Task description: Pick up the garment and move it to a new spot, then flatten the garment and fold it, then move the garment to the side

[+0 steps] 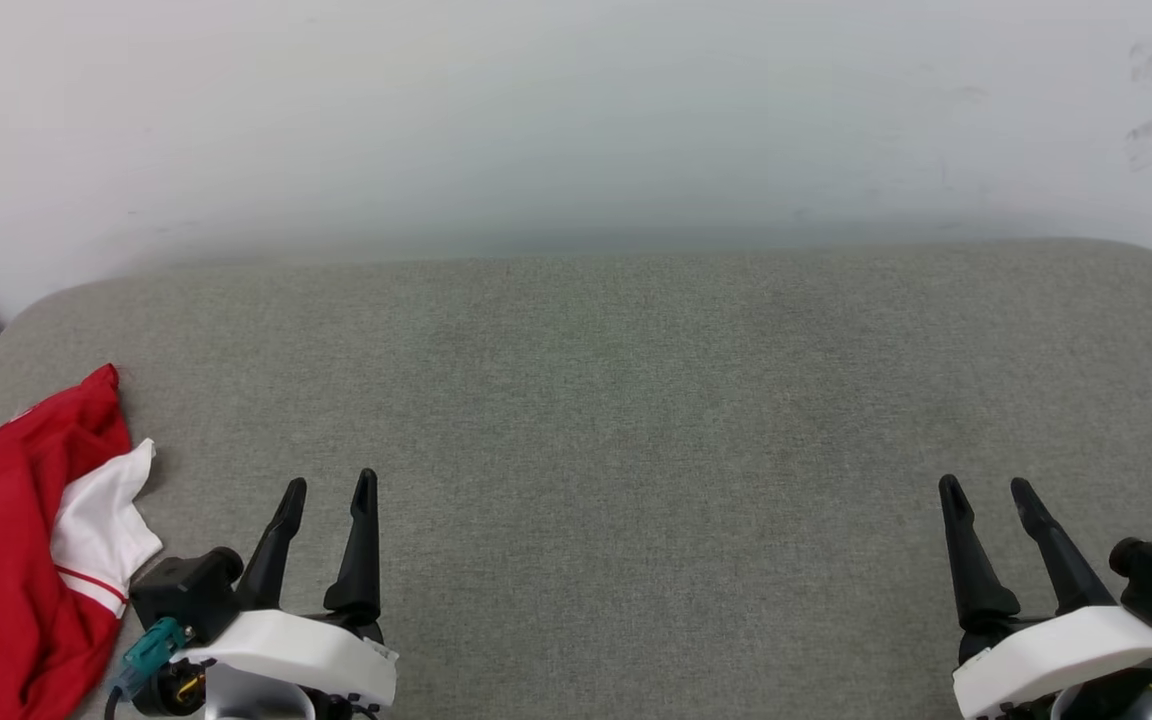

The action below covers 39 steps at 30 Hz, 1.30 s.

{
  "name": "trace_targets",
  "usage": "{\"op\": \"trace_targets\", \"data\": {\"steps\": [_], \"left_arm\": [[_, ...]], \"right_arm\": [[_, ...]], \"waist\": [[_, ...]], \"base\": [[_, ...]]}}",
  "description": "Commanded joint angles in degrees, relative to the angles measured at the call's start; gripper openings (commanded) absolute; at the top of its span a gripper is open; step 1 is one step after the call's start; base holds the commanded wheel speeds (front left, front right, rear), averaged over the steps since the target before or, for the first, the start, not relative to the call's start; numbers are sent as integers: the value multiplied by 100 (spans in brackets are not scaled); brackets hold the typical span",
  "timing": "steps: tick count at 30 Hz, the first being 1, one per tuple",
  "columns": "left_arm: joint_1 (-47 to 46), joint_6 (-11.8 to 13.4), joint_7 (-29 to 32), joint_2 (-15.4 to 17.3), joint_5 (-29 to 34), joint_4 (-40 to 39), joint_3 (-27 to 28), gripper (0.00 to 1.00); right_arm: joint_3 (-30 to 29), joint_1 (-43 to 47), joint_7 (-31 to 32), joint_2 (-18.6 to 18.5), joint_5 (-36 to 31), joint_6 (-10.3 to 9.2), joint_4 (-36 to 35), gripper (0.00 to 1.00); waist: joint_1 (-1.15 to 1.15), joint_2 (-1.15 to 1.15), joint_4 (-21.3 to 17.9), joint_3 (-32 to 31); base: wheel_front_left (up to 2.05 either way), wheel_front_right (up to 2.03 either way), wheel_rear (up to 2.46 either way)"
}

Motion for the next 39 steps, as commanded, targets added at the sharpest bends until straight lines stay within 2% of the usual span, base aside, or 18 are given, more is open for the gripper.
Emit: {"op": "trace_targets", "data": {"steps": [1,18,39], "left_arm": [[16,17,-60,10,163,-31,-3,100],[53,12,-293,-35,1023,154,-17,100],[77,-65,-523,-79,1801,321,-8,100]], "right_arm": [[7,26,-5,-8,-179,0,-104,100],[26,145,-18,-8,-998,-1,-246,100],[-5,244,-174,-7,-1585,-1,-269,100]], "waist": [[0,0,8,-2],[0,0,37,-42],[0,0,63,-88]], "base": [[0,0,0],[0,0,0],[0,0,0]]}}
